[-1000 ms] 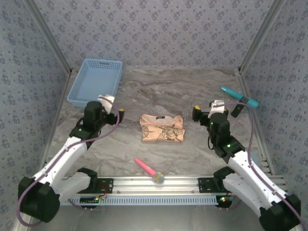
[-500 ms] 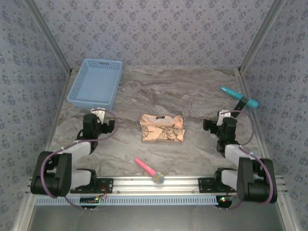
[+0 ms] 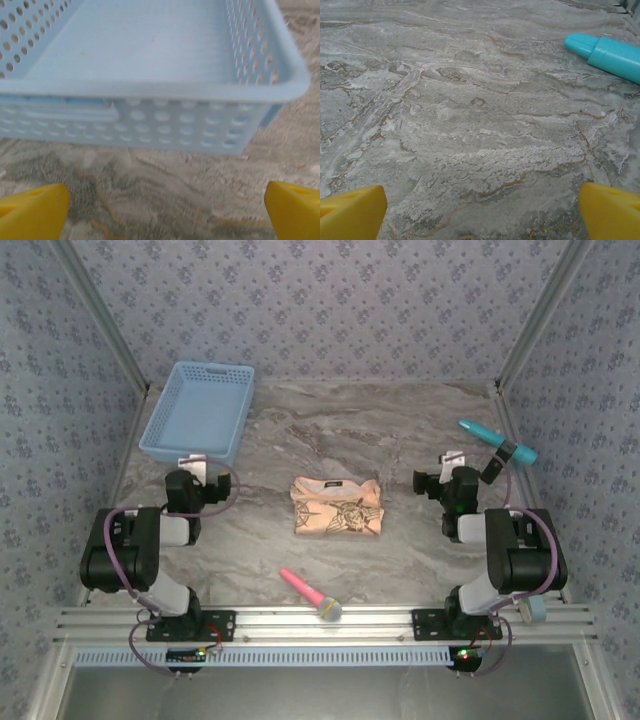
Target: Fold the inside-out t-shirt
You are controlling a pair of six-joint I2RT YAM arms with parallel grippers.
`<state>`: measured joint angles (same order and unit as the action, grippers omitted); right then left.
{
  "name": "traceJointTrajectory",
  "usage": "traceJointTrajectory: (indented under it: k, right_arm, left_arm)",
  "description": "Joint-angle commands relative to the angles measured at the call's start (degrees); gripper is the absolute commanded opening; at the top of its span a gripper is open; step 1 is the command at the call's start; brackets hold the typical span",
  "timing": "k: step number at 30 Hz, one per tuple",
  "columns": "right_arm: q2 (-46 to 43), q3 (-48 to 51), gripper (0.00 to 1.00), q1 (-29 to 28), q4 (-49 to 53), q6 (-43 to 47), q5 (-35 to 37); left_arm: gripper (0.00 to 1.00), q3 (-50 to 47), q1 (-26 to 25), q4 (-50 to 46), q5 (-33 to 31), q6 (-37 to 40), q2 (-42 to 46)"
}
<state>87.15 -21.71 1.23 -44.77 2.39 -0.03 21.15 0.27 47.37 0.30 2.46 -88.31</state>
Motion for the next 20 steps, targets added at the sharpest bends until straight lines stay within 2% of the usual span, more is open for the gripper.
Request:
traceJointTrajectory:
  k: [1, 20]
  right_arm:
    - [-0.22, -1.28, 1.00, 0.87, -0.33, -0.44, 0.48]
    - [-0.13, -1.05, 1.00, 0.61, -0.75, -0.37, 1.13]
  left_arm:
    - [1.00, 1.25, 0.12, 1.63, 2.09, -1.12, 0.28]
    - [1.00, 1.88, 0.46, 0.17, 1.06, -2.18, 0.48]
